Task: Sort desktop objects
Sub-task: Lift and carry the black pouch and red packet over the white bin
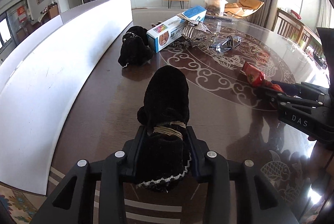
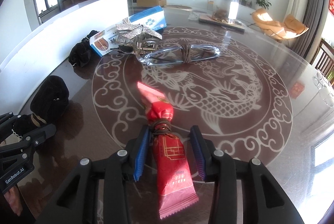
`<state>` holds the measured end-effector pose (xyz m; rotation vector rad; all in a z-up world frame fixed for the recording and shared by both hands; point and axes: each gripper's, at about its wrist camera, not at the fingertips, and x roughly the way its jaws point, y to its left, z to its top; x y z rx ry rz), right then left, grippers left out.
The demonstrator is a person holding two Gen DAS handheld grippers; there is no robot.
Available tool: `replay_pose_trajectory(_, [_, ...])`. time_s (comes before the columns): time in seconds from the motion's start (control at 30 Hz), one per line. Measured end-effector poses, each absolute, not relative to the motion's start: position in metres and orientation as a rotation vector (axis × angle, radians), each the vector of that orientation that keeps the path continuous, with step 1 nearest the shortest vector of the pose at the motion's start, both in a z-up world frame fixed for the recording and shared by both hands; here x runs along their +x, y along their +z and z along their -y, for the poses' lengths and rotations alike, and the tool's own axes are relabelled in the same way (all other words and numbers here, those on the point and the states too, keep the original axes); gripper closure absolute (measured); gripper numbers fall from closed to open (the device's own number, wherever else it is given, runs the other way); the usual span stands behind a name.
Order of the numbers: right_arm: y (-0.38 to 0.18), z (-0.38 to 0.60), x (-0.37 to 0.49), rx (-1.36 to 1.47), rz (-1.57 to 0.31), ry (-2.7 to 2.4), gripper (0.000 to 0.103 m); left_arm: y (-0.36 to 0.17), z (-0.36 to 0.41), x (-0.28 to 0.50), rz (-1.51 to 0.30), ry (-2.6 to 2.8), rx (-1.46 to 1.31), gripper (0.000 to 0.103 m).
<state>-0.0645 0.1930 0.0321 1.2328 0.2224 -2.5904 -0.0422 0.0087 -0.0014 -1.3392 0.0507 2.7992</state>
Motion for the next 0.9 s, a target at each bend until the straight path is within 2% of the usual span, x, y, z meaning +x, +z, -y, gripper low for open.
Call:
replay_pose_trajectory(0.03, [0.032,-0.193,-0.065,1.233,-0.223,-2.592,0.061,-0.003,-0.007,-0.045,-0.049,2.813,-1.348,0.052])
replay_pose_trajectory(0.1, [0.032,-0.194,-0.065,1.238,-0.225,-2.600,0.057,-0.006,0.000,-0.048,0.004,2.818,-1.370,0.031])
replay_pose_trajectory(0.17, [0.032,-0.195,-0.066,1.244,-0.218,-2.608,0.049,-0.010,-0.001,-0.052,0.046,2.813,-1.371,0.027])
replay_pose_trajectory(0.2, [0.031,-0.196,-0.067,1.249,-0.213,-2.601,0.041,-0.010,-0.001,-0.053,0.037,2.812,-1.377,0.026])
replay_pose_trajectory(0.23, [0.030,-0.195,-0.067,1.252,-0.213,-2.591,0.037,-0.011,-0.004,-0.054,0.012,2.811,-1.385,0.025])
replay_pose_trajectory(0.3, [0.030,-0.193,-0.066,1.247,-0.223,-2.582,0.037,-0.013,-0.010,-0.056,-0.035,2.812,-1.398,0.018])
replay_pose_trajectory(0.57, [0.029,-0.193,-0.067,1.252,-0.213,-2.577,0.035,-0.018,-0.009,-0.062,-0.019,2.789,-1.455,0.000])
replay_pose_trajectory(0.67, [0.029,-0.193,-0.067,1.253,-0.212,-2.577,0.034,-0.018,-0.010,-0.062,-0.021,2.789,-1.456,0.000])
replay_pose_trajectory(0.73, [0.028,-0.193,-0.068,1.258,-0.212,-2.570,0.027,-0.018,-0.011,-0.062,-0.022,2.790,-1.455,0.000])
replay_pose_trajectory(0.9, [0.028,-0.192,-0.068,1.259,-0.225,-2.571,0.025,-0.019,-0.011,-0.062,-0.021,2.790,-1.454,0.000])
